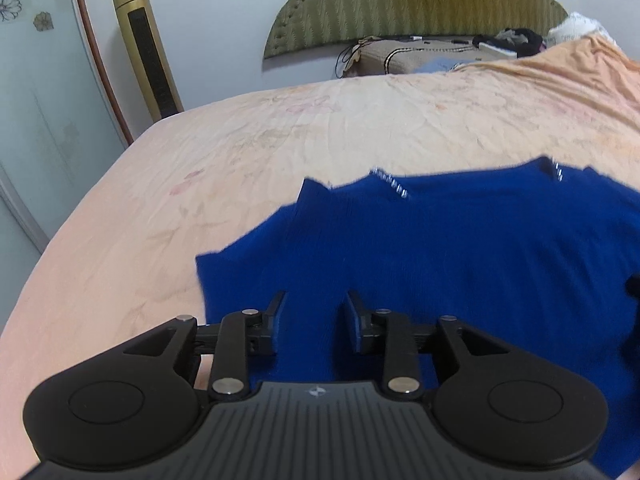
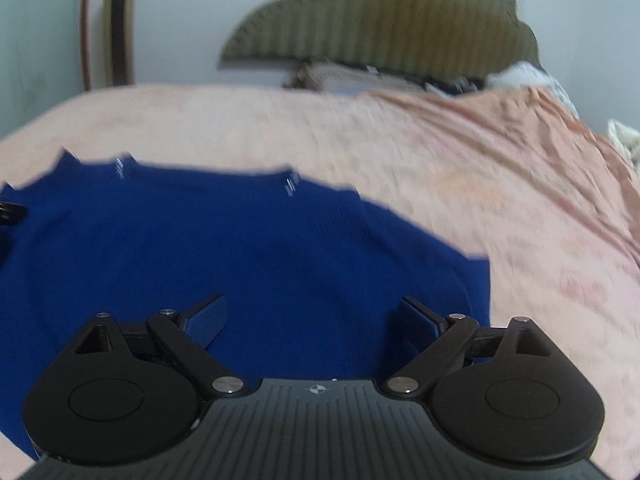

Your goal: Fold small clothes

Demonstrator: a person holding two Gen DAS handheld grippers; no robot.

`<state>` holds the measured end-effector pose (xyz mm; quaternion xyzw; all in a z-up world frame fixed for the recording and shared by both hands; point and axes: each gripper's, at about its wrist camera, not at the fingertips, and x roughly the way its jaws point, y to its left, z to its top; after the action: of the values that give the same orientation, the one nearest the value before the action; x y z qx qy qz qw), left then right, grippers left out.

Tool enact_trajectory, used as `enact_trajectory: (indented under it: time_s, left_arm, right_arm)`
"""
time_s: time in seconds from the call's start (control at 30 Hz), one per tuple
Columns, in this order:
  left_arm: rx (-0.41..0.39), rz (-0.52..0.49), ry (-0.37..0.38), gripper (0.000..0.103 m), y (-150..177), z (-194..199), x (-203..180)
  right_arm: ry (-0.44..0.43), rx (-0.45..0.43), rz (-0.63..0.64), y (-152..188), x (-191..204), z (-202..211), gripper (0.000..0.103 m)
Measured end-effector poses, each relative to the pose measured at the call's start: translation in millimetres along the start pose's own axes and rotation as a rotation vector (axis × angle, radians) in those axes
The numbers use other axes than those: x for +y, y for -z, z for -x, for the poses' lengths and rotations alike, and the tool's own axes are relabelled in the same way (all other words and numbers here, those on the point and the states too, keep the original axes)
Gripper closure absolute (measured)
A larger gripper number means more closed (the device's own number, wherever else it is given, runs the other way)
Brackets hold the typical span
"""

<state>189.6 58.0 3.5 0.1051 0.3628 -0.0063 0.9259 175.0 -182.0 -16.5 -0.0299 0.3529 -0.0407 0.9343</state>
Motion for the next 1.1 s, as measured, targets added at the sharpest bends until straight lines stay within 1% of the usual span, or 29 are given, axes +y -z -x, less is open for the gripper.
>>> enact_trajectory:
  time_s: [0.1,0.2,0.27,0.33,0.4,0.43,0.47,0.5,0.53,0.63,0.67,0.73,0.77,0.8,0.93,0.97,1.03,1.07,1.1]
  left_arm:
    - [-0.005,-0.004,-0.011,0.072,7.1,4.3,-1.3]
    - [-0.008,-0.011,-0.015,0.071,9.0,7.8,-3.6]
    - [-0.007,-0.012,-0.017,0.07,9.8,8.7,-3.0]
    - [-0.008,-0.012,-0.013,0.069,10.4,11.3,-0.4]
    - [-0.026,-0.011,-0.007,0.068,9.1,16.5,7.0]
    - [-0.039,-0.002,-0.009,0.062,7.2,18.8,13.6]
    - [-0.049,0.009,-0.01,0.05,4.6,19.9,21.0]
    - [-0.058,0.025,-0.008,0.043,2.0,20.1,30.5]
    - [-0.069,0.047,-0.001,0.034,-0.8,19.7,42.0]
    - [-0.077,0.112,0.054,0.033,-6.7,15.0,76.4]
    - [-0.069,0.13,0.089,0.027,-8.3,11.7,86.3]
    - [-0.039,0.156,0.186,0.02,-11.0,2.0,102.9]
    - [-0.021,0.17,0.225,0.02,-12.0,-4.3,109.1]
    - [-0.006,0.179,0.244,0.02,-13.0,-9.9,112.1]
    - [0.028,0.177,0.279,0.02,-15.5,-33.7,116.9]
    - [0.039,0.184,0.307,0.02,-15.2,-39.1,118.9]
    - [0.076,0.2,0.408,0.02,-16.3,-54.4,119.4]
    - [0.093,0.209,0.439,0.02,-17.1,-60.9,118.1]
    - [0.101,0.217,0.453,0.02,-17.7,-67.0,115.3]
  right_arm:
    - [0.013,-0.013,-0.048,1.3,-5.5,10.3,0.01]
    - [-0.02,-0.044,-0.065,6.8,-2.9,22.0,0.009]
    - [-0.032,-0.026,-0.056,12.3,0.3,22.3,0.008]
    - [-0.009,0.016,-0.033,15.9,4.8,14.5,0.008]
    - [-0.003,0.006,-0.055,18.0,5.4,21.5,0.012]
    - [-0.003,-0.012,-0.059,17.3,7.0,29.0,0.011]
    - [-0.009,-0.035,-0.052,19.5,10.9,38.1,0.011]
    - [-0.02,-0.059,-0.036,19.7,15.9,46.4,0.011]
    - [-0.032,-0.082,-0.01,20.1,22.9,55.5,0.01]
    - [-0.065,-0.143,0.114,25.7,54.3,80.9,0.008]
    - [-0.08,-0.159,0.17,29.1,67.0,88.1,0.008]
    - [-0.099,-0.19,0.271,36.9,92.5,100.9,0.007]
    - [-0.114,-0.203,0.324,40.7,104.8,105.9,0.007]
    - [-0.131,-0.212,0.38,45.4,118.0,110.5,0.006]
    - [-0.186,-0.211,0.621,69.7,170.0,118.0,0.006]
    - [-0.187,-0.211,0.674,75.9,181.3,117.4,0.006]
    - [-0.157,-0.238,0.742,84.9,198.5,114.3,0.005]
    - [-0.138,-0.266,0.758,85.9,203.8,113.5,0.006]
    - [-0.132,-0.275,0.77,84.2,209.1,111.5,0.006]
